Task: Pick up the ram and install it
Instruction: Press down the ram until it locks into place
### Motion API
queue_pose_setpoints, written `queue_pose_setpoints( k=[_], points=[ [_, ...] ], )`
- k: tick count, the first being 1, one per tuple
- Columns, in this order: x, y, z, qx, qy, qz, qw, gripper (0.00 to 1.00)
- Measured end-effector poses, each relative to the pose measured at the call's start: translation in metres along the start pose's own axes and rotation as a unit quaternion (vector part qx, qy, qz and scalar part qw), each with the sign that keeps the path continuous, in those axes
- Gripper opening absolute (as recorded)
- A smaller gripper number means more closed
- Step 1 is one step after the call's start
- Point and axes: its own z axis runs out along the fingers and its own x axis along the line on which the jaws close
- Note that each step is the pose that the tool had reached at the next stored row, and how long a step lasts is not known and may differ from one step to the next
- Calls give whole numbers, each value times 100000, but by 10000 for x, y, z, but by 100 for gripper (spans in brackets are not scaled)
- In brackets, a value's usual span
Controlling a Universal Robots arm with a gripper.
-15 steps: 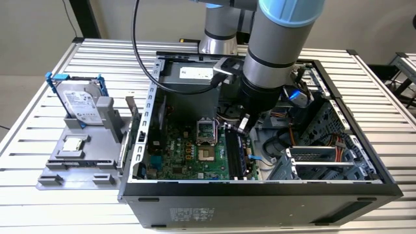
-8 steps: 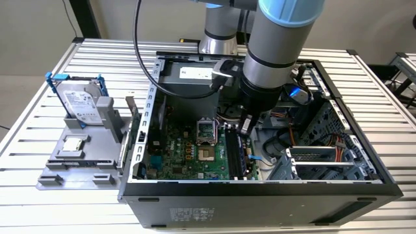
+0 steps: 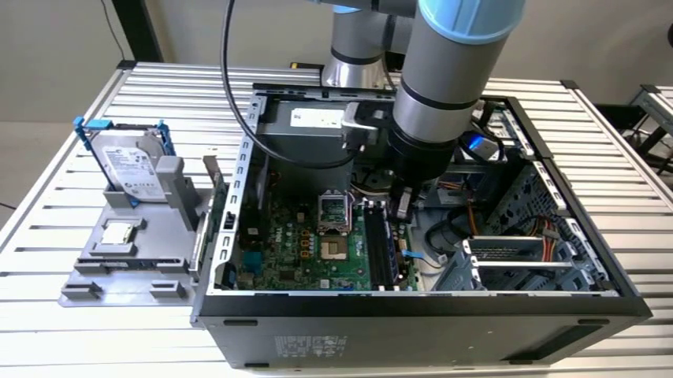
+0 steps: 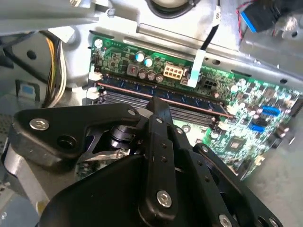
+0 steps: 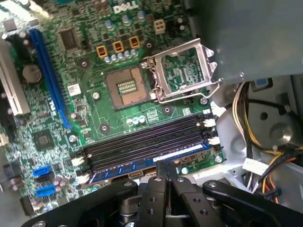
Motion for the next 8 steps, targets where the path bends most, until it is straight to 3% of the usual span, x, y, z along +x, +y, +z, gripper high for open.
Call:
queue_pose_setpoints(
  k=[3,8],
  points=[
    [0,0,1,-76,7,-2692,99964,0],
    [0,0,7,-190,-8,-6541,99786,0]
  ],
)
